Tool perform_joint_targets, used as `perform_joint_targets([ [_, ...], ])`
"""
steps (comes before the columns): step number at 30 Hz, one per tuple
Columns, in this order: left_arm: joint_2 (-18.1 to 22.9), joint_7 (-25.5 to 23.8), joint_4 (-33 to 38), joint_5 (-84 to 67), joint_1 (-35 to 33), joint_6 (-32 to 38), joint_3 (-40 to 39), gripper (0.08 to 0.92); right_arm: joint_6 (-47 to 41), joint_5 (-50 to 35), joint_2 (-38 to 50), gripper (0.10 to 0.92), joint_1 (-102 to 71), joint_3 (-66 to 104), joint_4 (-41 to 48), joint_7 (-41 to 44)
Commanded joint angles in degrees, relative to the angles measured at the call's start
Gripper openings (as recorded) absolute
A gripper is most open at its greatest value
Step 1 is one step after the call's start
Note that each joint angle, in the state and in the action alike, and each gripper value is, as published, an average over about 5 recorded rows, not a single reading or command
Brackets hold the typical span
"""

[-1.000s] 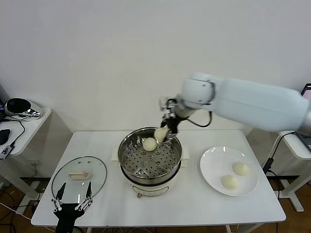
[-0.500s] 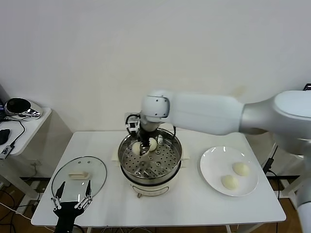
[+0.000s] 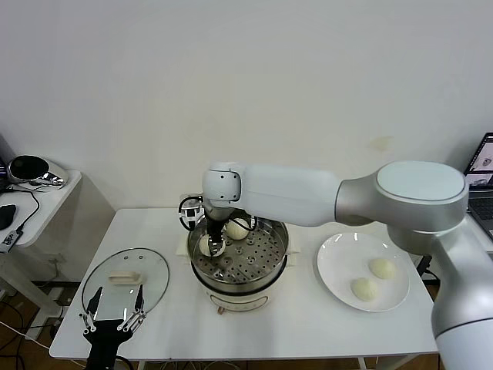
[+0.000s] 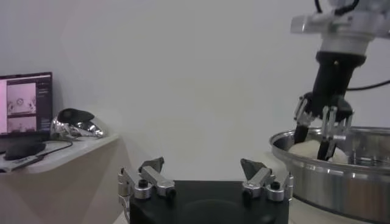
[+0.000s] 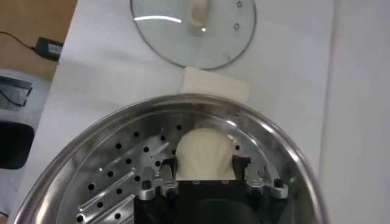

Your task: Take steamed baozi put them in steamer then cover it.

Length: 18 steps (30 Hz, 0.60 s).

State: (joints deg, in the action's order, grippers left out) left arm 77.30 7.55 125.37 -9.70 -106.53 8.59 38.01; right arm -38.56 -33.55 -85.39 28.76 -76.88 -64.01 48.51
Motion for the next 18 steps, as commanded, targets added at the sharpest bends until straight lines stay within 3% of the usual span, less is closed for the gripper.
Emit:
perform_joint_targets([
  [1,0.0,0.0,0.1,0.0,0.0,0.0,0.0,0.823,0.0,1.6,-1.8,0.707,-1.1,0.0,2.8,0.5],
  [6,0.0,0.0,0.2,0.0,0.1,-0.1,-0.1,0.823,0.1,1.1,2.1,0.811,3.5,1.4,-0.7,3.1],
  [13,-0.4,0.0,0.2,0.0,0.6,-0.2,-0.4,0.823,1.5,-0.8,16.2,0.823,15.2,-0.2,-14.1,9.0],
  [18,-0.8,-0.1,0.2,0.0,0.8,-0.4,-0.8,0.823,5.7,4.2,32.0,0.823,19.6,-3.4,-25.1,14.8],
])
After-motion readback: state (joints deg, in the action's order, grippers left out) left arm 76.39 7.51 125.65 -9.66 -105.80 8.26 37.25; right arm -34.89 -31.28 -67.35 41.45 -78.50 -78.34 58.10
